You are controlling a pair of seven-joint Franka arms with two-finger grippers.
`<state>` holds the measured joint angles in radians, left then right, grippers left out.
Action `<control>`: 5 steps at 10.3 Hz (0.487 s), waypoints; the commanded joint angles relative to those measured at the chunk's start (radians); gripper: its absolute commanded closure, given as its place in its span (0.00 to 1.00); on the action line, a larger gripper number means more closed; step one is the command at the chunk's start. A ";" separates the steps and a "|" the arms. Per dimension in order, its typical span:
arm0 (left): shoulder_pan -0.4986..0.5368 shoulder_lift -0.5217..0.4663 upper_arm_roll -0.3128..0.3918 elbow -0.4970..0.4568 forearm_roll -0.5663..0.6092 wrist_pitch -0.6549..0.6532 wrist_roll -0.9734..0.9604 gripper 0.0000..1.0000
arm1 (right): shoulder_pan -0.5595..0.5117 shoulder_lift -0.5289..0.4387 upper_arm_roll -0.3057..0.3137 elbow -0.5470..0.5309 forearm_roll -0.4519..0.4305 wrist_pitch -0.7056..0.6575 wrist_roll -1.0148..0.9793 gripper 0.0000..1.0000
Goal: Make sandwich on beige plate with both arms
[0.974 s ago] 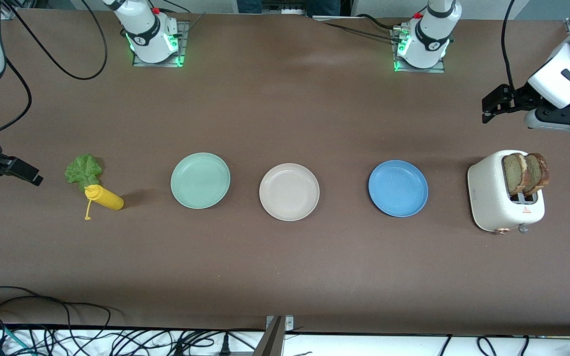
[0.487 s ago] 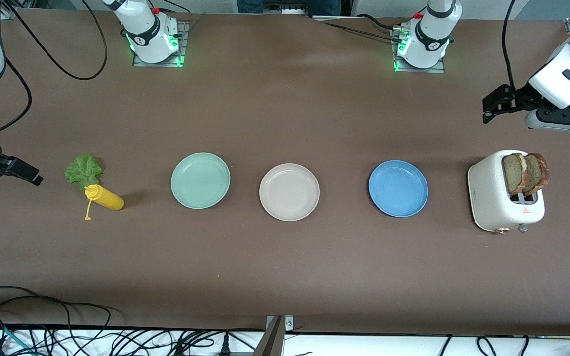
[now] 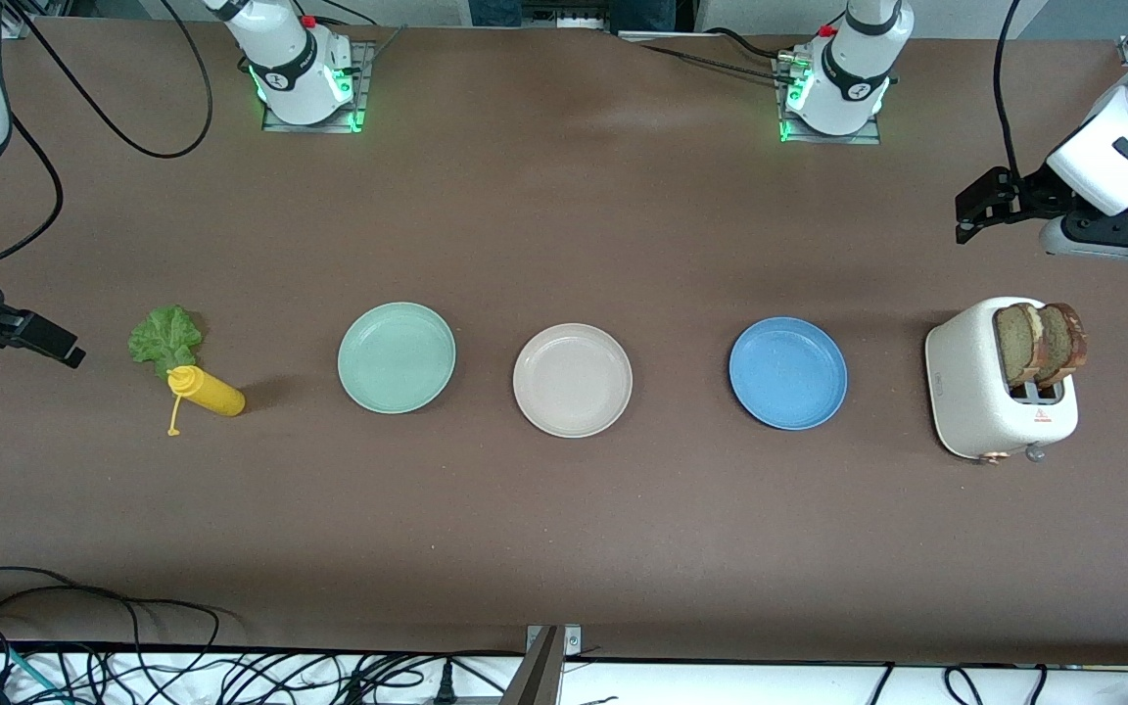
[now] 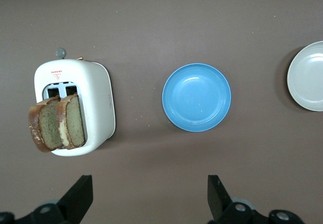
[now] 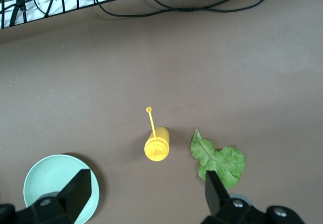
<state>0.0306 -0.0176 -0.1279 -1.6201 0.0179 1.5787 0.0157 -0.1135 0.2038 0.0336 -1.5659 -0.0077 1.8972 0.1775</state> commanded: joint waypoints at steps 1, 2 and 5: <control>0.011 0.013 -0.006 0.032 -0.019 -0.023 0.007 0.00 | -0.002 -0.015 0.002 -0.010 -0.005 -0.013 0.014 0.00; 0.011 0.013 -0.006 0.032 -0.019 -0.023 0.007 0.00 | -0.002 -0.015 0.002 -0.011 -0.005 -0.018 0.014 0.00; 0.011 0.013 -0.006 0.032 -0.019 -0.023 0.007 0.00 | -0.002 -0.014 0.002 -0.008 -0.005 -0.029 0.013 0.00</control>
<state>0.0306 -0.0176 -0.1279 -1.6200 0.0179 1.5785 0.0157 -0.1135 0.2038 0.0336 -1.5679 -0.0077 1.8809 0.1800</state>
